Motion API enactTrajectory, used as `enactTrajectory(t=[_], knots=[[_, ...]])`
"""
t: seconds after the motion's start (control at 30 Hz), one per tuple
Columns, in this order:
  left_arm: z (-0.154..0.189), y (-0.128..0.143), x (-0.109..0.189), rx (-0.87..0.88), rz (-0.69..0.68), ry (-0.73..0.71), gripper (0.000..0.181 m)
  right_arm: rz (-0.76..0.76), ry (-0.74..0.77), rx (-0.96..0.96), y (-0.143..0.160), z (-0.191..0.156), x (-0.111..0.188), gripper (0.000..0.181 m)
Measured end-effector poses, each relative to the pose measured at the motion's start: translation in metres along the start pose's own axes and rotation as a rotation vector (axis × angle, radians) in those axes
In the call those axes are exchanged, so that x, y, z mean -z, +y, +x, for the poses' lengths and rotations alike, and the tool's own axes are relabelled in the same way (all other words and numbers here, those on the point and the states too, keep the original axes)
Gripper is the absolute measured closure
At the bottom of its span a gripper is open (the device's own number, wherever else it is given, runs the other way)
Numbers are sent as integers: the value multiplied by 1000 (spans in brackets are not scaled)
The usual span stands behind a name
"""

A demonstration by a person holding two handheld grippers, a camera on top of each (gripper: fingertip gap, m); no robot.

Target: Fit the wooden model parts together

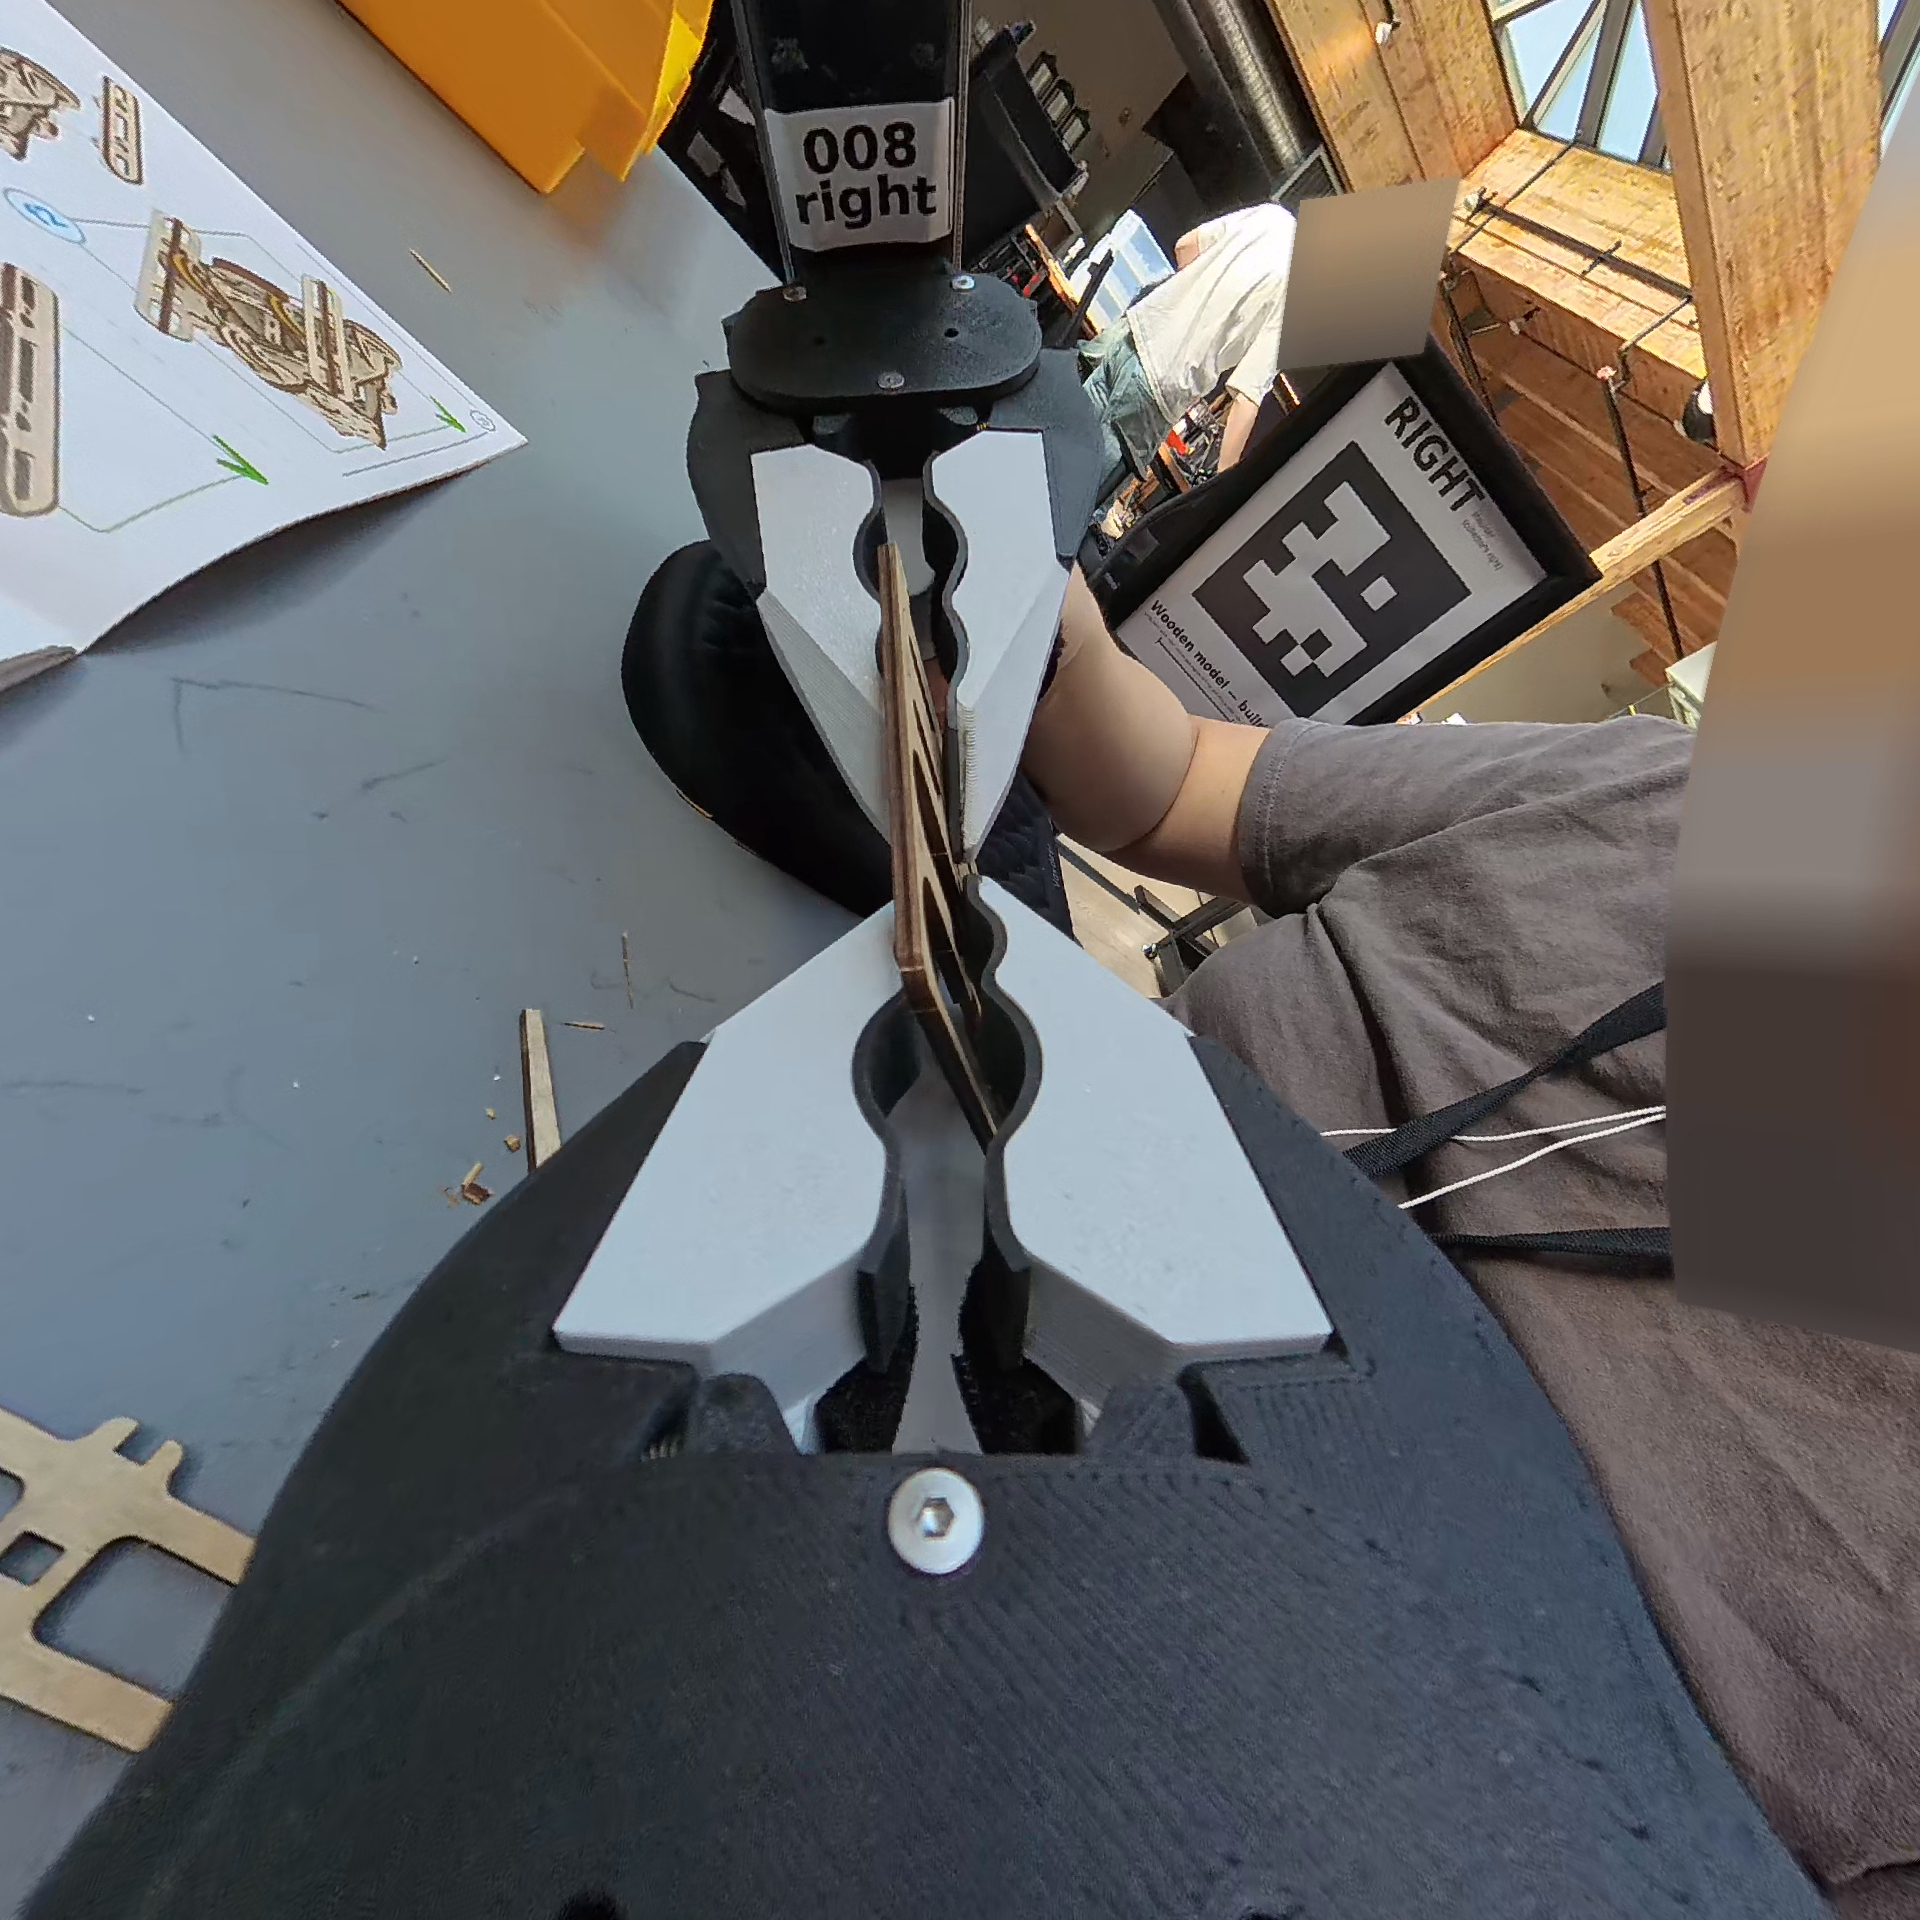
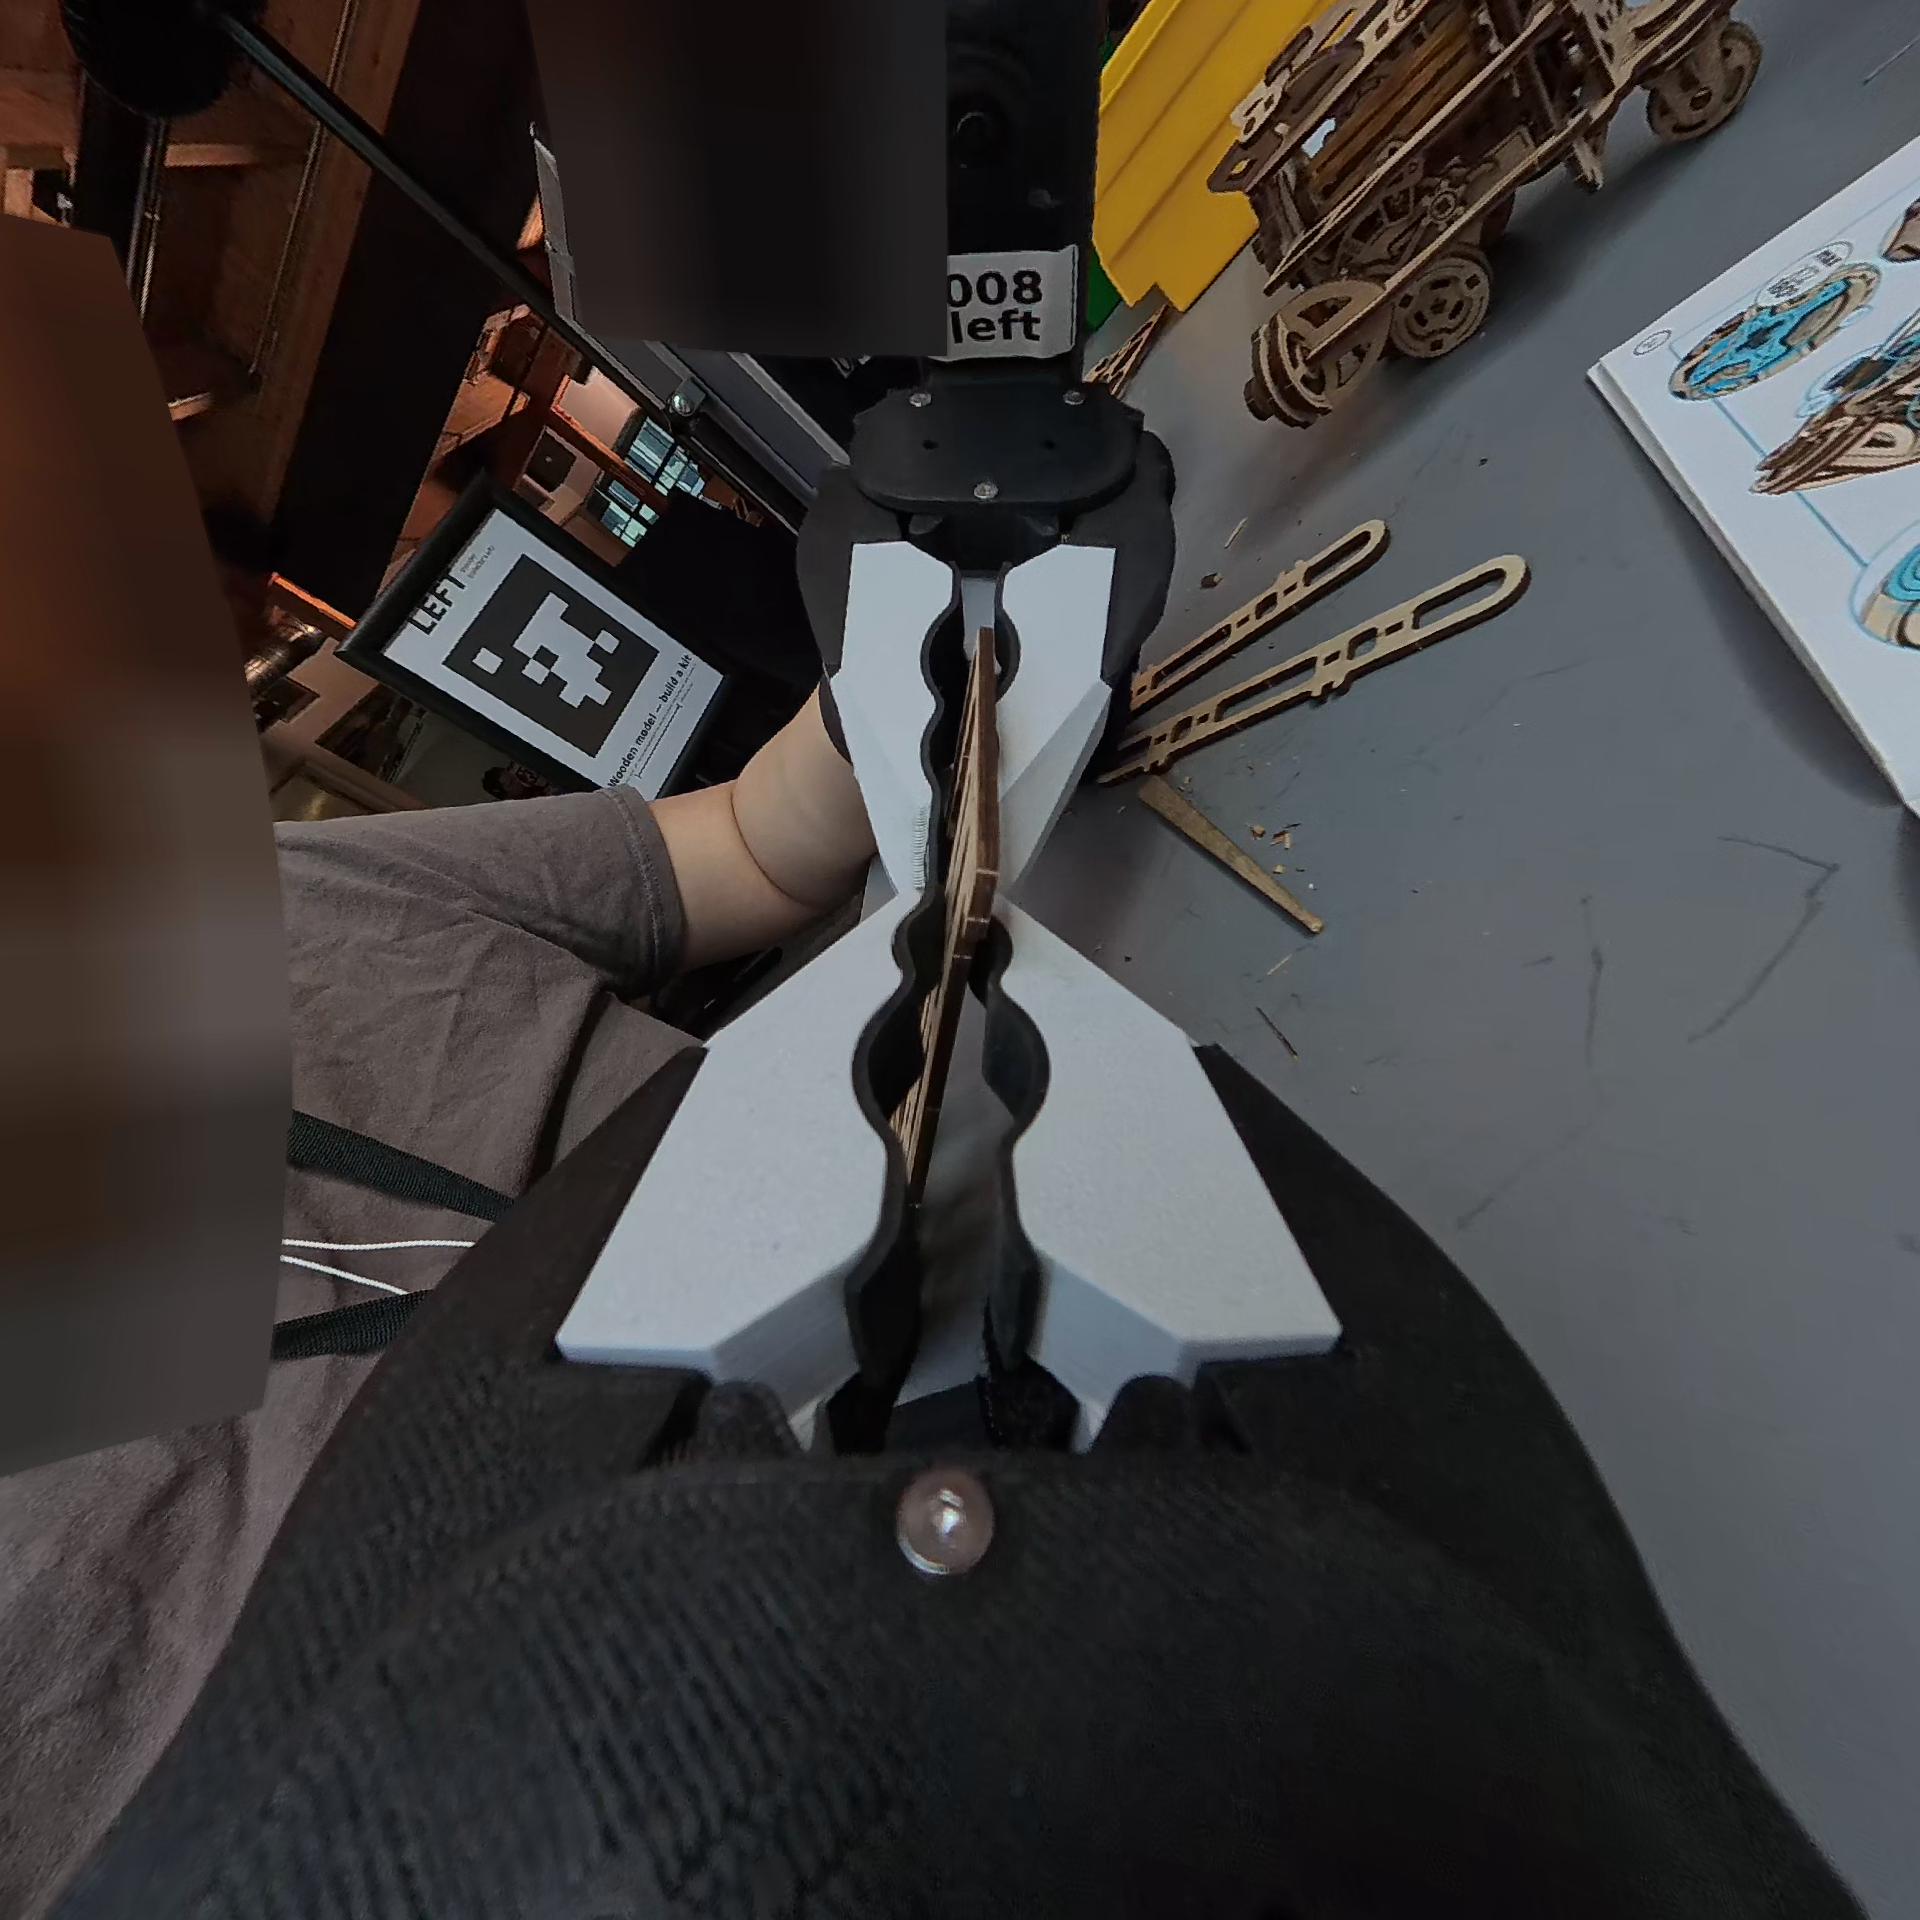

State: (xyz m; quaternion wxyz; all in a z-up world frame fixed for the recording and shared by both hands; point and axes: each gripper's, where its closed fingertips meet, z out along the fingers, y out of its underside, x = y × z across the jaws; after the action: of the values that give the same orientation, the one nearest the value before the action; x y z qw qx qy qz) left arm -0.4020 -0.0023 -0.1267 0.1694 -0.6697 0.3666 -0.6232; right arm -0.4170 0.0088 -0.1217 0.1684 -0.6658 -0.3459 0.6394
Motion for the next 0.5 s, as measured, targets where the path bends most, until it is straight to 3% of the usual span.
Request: enactTrajectory(t=[0.4, 0.5], knots=[[0, -1, 0, 24, 14, 12, 181, 5, -11, -34, -1, 1, 1, 179], [-2, -2, 4, 13, 12, -5, 181, 124, -6, -17, -24, 0, 19, 148]])
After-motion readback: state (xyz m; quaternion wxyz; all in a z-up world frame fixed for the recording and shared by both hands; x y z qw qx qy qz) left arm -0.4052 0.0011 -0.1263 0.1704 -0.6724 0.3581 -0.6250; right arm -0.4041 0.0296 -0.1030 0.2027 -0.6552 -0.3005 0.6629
